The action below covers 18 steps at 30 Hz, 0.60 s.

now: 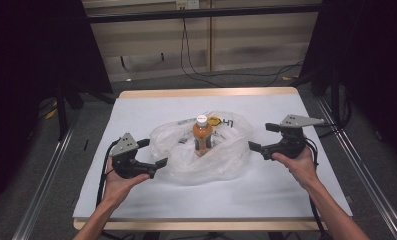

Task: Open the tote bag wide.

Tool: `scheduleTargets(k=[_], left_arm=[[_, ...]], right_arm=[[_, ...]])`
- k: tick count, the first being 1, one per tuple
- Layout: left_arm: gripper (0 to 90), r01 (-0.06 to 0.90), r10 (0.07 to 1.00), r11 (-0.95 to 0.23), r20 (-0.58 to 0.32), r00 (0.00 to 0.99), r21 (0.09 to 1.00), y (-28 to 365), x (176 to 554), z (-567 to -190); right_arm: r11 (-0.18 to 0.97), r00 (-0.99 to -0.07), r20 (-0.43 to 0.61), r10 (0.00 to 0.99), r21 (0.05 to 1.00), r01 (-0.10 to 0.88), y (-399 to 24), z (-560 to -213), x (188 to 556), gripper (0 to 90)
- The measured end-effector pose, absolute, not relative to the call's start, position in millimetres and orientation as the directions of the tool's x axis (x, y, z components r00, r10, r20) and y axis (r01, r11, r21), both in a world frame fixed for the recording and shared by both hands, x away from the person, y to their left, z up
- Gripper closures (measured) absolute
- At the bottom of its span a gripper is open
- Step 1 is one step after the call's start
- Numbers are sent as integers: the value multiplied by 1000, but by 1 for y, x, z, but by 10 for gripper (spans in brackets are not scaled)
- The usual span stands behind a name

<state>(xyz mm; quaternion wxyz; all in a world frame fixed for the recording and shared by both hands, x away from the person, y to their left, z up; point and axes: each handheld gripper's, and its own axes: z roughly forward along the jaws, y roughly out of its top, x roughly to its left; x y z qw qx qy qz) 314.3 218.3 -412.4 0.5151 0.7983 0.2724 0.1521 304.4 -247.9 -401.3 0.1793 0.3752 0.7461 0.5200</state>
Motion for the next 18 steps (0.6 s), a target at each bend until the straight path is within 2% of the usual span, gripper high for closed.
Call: scheduleTargets(k=[7,11,15,18], left_arm=[[50,316,616,-306,-66,785,898,240,297,-420],[30,327,616,-297,-81,784,897,249,290,-426],[20,334,651,-268,-85,755,904,254,278,-431],[18,352,648,-290,-88,757,890,256,270,-436]], right_arm=[[158,-634,120,764,918,365,-259,-408,271,42],[165,-622,127,773,906,391,-264,-415,255,51],[164,-611,124,782,904,394,-269,-421,240,60],[143,-592,131,795,908,394,-273,-426,229,61]])
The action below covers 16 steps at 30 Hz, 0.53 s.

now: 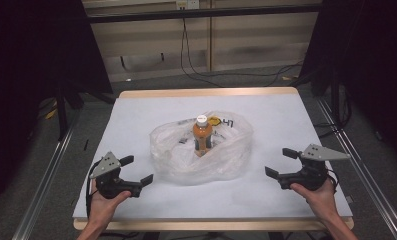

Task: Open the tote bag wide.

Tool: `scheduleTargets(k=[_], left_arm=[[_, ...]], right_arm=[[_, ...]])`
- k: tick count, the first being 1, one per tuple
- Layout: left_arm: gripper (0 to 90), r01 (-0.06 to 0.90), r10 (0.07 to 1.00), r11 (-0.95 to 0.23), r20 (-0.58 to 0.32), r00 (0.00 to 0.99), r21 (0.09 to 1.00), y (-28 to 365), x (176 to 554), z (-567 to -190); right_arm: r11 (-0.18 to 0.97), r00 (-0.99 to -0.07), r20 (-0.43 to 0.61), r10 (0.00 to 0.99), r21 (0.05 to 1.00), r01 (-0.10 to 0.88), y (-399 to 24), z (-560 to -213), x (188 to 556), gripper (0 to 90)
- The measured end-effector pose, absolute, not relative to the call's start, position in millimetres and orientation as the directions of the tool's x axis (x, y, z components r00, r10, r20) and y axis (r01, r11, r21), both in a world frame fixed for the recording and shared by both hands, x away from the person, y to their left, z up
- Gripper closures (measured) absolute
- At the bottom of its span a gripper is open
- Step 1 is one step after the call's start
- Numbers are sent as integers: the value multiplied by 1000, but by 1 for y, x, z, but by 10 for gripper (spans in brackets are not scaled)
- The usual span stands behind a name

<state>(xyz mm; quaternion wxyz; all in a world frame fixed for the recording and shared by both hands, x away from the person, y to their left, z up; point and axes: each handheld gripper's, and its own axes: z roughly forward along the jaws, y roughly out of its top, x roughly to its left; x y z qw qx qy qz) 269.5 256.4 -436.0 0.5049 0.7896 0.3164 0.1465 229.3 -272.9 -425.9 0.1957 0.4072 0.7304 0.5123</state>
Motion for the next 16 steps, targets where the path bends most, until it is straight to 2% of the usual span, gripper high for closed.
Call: scheduleTargets(k=[4,10,14,16], left_arm=[[16,366,676,-287,-84,732,885,264,260,-446],[18,360,664,-294,-82,743,885,279,259,-449],[20,345,655,-319,-58,754,883,277,257,-450],[16,355,666,-318,-59,744,879,275,259,-452]], right_arm=[[135,-580,151,801,898,420,-279,-436,220,62],[133,-569,143,810,900,415,-285,-439,208,62],[153,-572,113,812,905,397,-283,-439,201,57],[143,-568,132,812,899,413,-284,-441,203,51]])
